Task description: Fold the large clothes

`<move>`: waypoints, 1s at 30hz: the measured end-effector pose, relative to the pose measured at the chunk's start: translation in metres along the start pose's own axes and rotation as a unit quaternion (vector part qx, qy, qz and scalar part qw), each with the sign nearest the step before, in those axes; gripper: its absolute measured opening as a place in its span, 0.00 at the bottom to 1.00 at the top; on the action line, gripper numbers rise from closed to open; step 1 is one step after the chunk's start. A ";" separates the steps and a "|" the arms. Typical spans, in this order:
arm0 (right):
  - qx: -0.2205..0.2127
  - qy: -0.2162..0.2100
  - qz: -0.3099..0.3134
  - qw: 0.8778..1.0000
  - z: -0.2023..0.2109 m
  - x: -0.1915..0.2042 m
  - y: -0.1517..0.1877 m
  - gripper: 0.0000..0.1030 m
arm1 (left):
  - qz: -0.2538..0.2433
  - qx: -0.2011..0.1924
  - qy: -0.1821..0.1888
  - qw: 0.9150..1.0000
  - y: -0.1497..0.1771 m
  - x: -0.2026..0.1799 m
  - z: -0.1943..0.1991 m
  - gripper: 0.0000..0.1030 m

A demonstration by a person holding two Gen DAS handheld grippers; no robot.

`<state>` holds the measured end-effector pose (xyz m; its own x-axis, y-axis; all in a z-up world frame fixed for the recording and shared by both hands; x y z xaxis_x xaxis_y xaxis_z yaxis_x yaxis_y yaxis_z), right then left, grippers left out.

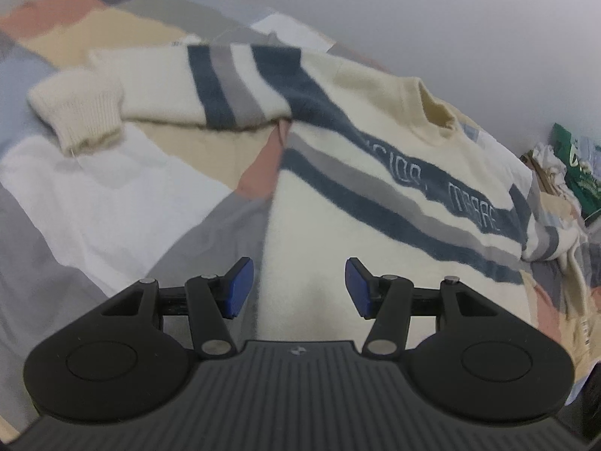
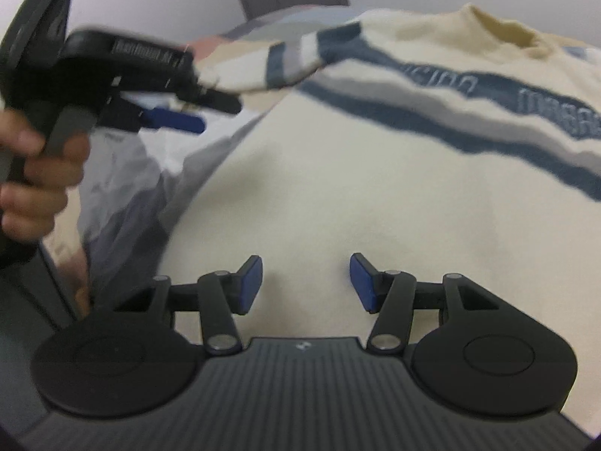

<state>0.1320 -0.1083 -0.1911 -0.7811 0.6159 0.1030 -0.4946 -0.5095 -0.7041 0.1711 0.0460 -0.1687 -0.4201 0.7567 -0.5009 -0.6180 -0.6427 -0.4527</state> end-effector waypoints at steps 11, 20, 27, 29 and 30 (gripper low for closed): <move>-0.020 0.039 0.013 0.999 0.017 -0.021 -0.006 0.07 | 0.075 0.061 0.006 0.995 0.013 0.019 -0.025 0.57; -0.019 0.067 -0.100 0.993 0.017 -0.082 0.010 0.07 | 0.095 0.126 0.029 0.987 0.047 0.006 -0.042 0.57; -0.053 0.036 -0.197 0.978 0.046 -0.096 0.018 0.27 | 0.110 0.163 0.049 0.979 0.076 -0.006 -0.038 0.53; -0.072 0.064 -0.206 0.974 0.066 -0.108 0.019 0.55 | 0.109 0.169 0.059 0.978 0.085 -0.012 -0.033 0.44; -0.081 0.078 -0.215 0.970 0.076 -0.116 0.021 0.61 | 0.107 0.171 0.065 0.977 0.089 -0.015 -0.030 0.39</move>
<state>0.1835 -0.2359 -0.1644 -0.4433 0.8398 0.3133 -0.6854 -0.0923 -0.7223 0.1425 -0.0259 -0.2236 -0.4909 0.5732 -0.6561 -0.7199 -0.6910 -0.0652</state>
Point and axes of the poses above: each gripper's, at about its wrist camera, not at the fingertips, and z roughly against the way its jaws point, x to its left, y to its underside, the point moved 10 cm from there along -z, roughly the way its jaws point, and after that the axes turned 15 degrees about z, right-handed, at the moved point
